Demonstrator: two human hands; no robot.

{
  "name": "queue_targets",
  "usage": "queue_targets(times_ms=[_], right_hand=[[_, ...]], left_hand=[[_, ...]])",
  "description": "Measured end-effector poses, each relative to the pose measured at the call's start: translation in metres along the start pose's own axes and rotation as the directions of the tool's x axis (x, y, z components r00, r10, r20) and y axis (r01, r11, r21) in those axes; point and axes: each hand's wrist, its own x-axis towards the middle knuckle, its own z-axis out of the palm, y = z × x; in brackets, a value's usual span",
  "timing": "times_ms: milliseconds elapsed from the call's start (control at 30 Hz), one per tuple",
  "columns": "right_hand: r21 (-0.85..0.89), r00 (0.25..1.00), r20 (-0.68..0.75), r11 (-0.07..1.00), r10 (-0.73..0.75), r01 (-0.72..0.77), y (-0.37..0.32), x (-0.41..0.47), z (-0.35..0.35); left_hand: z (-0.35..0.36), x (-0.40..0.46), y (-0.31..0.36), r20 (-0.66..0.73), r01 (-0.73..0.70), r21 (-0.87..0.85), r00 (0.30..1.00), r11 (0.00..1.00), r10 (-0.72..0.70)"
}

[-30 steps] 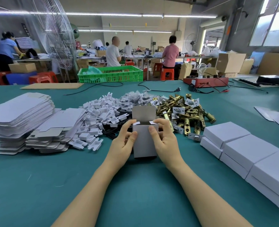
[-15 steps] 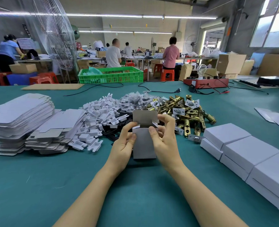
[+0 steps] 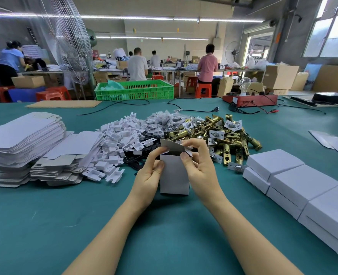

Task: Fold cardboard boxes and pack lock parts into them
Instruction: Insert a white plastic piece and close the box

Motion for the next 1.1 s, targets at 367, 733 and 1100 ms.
queue_targets(times_ms=[367, 733, 1100], right_hand=[[0.075, 0.996, -0.044, 0.994, 0.081, -0.077, -0.010, 0.003, 0.000], [-0.057, 0.992, 0.050, 0.992, 0.113, -0.110, -0.008, 0.011, -0.016], [-0.039, 0.998, 0.036, 0.998, 0.044, -0.042, -0.003, 0.010, -0.013]], left_hand=[[0.006, 0.001, 0.015, -0.079, -0.050, -0.066, 0.996, 0.997, 0.045], [0.017, -0.003, 0.025, -0.187, -0.122, -0.041, 0.976, 0.992, 0.113], [0.017, 0.001, 0.037, -0.192, -0.066, -0.023, 0.980, 0.998, 0.060]])
